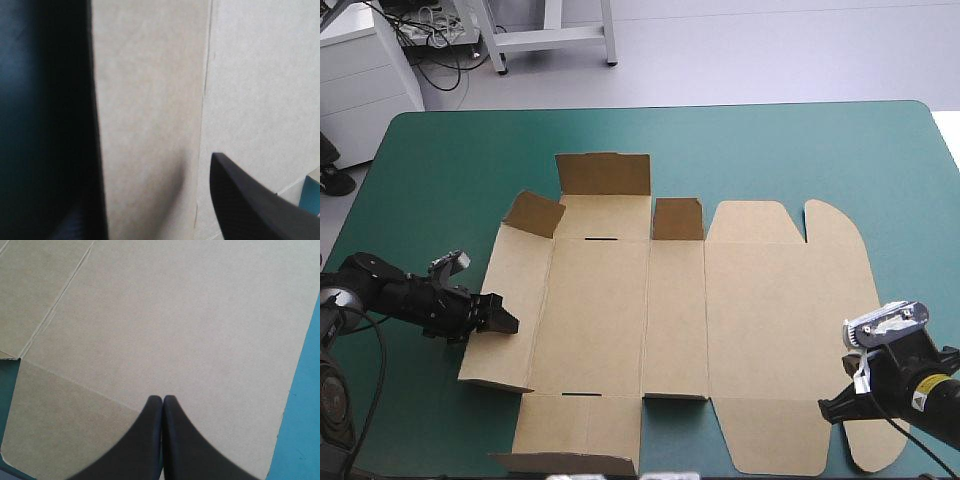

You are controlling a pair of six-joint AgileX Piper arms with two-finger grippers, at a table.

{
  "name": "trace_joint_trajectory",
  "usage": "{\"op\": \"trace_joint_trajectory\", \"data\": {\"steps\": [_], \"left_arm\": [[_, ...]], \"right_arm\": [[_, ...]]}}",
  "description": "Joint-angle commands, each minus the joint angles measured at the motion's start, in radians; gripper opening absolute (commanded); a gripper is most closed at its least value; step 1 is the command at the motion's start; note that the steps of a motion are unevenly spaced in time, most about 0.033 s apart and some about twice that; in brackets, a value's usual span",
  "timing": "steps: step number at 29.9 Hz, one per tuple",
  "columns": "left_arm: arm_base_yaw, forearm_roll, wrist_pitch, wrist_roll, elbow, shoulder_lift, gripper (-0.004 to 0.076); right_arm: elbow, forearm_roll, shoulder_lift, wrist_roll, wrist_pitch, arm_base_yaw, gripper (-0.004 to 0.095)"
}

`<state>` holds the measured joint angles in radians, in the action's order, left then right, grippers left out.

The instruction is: Fold the box

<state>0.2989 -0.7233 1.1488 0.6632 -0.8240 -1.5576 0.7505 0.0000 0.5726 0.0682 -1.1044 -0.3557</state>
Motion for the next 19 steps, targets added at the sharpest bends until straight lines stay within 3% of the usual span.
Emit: {"op": "trace_joint_trajectory", "data": {"steps": [1,7,15,19], "left_arm": [[-0.008,-0.053,0.038,-0.004,-0.013,0.027,0.0412],[-0.008,-0.053,0.047,-0.008,-0.013,0.027,0.0291],[-0.008,-0.055,0.016,-0.043,-0.013,0.027,-0.0008],[-0.008,-0.055,0.032,-0.008,-0.013,0.027,-0.003]], "right_arm": [[0.024,0.0,0.002,0.001,0.051,0.006,-0.0018],[0.024,0.0,0.002,0.001,0.052,0.006,-0.0018],[0.024,0.0,0.002,0.001,0.052,0.006,-0.0018],[0.024,0.0,0.002,0.001,0.052,0.006,-0.0018]]}}
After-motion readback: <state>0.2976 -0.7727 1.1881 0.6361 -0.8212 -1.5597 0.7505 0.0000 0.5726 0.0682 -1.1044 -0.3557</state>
